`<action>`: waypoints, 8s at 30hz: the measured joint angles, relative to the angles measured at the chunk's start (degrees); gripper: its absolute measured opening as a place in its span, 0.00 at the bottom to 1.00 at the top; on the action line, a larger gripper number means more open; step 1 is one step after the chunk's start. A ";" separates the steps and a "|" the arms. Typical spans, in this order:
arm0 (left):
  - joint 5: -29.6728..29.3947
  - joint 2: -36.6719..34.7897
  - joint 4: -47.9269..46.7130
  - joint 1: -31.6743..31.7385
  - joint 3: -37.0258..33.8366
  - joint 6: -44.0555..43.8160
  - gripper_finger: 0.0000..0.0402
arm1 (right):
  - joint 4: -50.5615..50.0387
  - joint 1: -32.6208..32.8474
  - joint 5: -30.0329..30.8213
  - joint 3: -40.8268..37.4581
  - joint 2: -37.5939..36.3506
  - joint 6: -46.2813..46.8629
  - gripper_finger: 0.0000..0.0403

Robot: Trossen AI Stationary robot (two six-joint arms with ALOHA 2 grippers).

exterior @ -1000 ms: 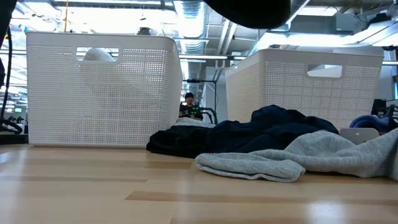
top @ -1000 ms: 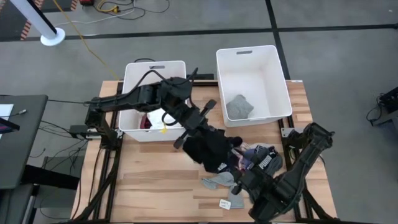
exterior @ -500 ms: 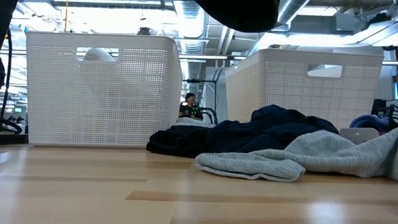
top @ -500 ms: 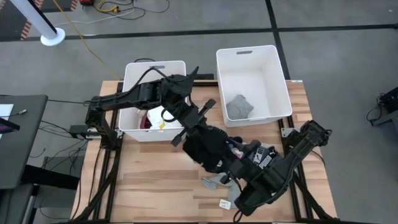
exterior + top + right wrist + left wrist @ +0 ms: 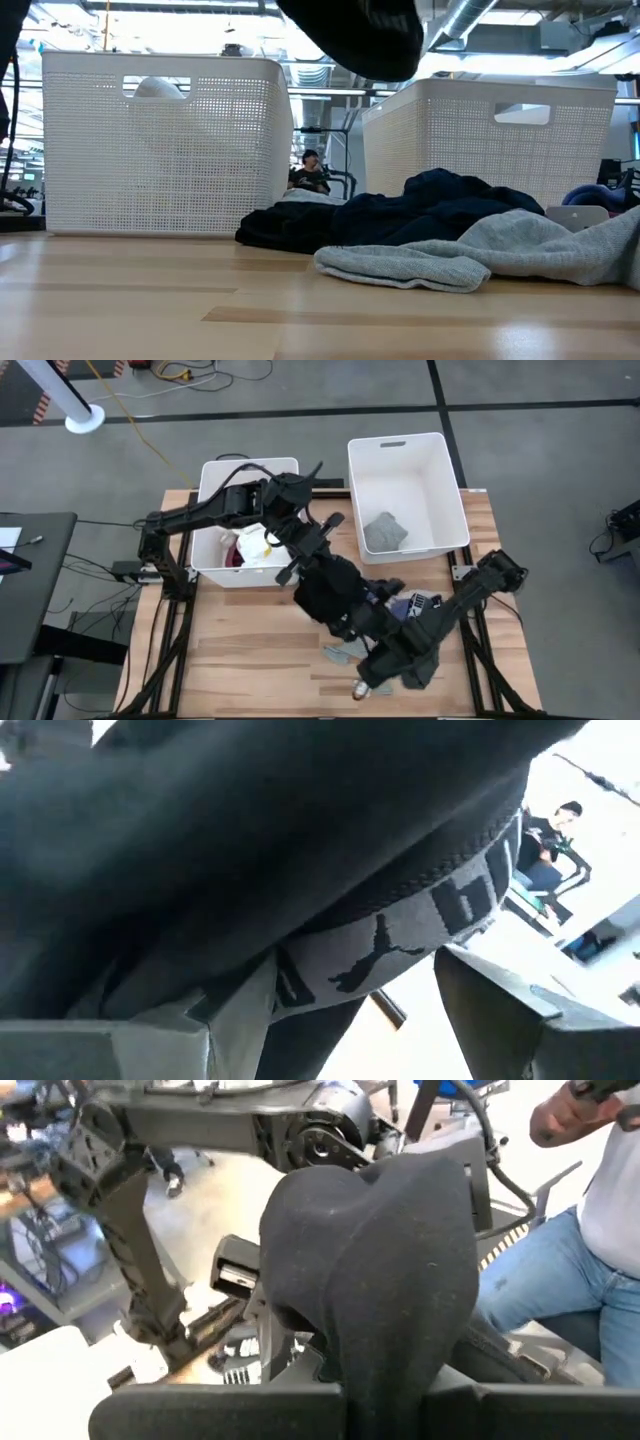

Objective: Sort clothes
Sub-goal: Put the black underwear into the right white bin

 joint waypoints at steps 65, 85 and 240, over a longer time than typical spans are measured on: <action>15.58 -9.90 -22.93 3.18 -0.02 2.32 0.00 | 88.50 -16.71 -39.40 -5.88 0.00 -72.42 0.22; -9.06 -12.71 -28.53 3.22 0.02 1.59 0.48 | 87.65 -16.20 -20.22 -5.88 -1.34 -88.65 0.00; -50.34 3.41 48.34 -16.71 -66.40 -7.78 0.51 | 19.77 -70.67 -63.38 -44.37 -35.69 -36.40 0.58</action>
